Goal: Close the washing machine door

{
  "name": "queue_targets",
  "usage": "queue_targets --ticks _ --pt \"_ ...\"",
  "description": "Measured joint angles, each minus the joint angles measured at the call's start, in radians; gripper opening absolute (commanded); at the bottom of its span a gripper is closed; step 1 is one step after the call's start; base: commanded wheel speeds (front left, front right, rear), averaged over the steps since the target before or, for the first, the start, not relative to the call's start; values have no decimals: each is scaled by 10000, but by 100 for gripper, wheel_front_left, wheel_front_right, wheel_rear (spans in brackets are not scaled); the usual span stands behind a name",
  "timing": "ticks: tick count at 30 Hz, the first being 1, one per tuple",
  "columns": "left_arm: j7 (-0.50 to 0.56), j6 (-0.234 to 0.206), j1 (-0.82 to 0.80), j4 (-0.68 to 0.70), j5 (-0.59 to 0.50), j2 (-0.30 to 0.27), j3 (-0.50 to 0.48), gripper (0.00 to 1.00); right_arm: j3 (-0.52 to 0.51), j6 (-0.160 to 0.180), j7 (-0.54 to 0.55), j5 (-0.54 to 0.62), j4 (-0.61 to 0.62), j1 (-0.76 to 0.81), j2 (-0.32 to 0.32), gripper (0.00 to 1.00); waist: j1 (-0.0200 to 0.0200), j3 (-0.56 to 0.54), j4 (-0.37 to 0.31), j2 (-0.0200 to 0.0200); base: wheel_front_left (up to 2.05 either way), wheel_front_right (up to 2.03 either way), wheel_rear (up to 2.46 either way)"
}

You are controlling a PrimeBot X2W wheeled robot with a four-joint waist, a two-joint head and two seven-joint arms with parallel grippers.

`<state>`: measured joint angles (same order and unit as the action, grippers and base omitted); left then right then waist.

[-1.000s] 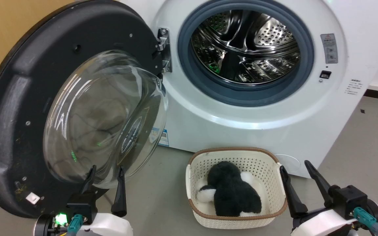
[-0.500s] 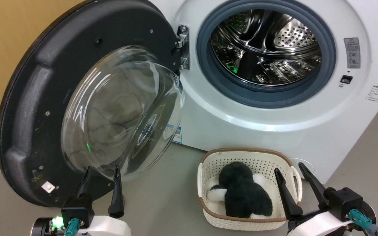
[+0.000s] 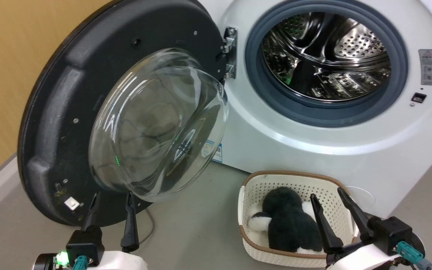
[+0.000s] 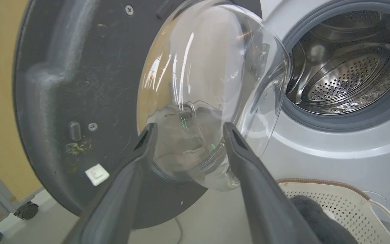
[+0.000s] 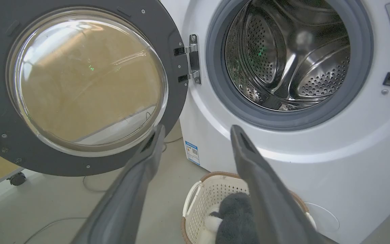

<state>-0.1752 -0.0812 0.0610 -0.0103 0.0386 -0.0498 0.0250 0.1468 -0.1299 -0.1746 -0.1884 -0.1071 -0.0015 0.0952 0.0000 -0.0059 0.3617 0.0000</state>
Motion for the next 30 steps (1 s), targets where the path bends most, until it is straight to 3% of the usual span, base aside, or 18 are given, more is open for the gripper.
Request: queue_targets --ticks 30 --pt "-623 -433 344 368 165 2 -75 100 880 0 -623 -742 -504 -494 286 100 0 151 1342 0 0 0 0"
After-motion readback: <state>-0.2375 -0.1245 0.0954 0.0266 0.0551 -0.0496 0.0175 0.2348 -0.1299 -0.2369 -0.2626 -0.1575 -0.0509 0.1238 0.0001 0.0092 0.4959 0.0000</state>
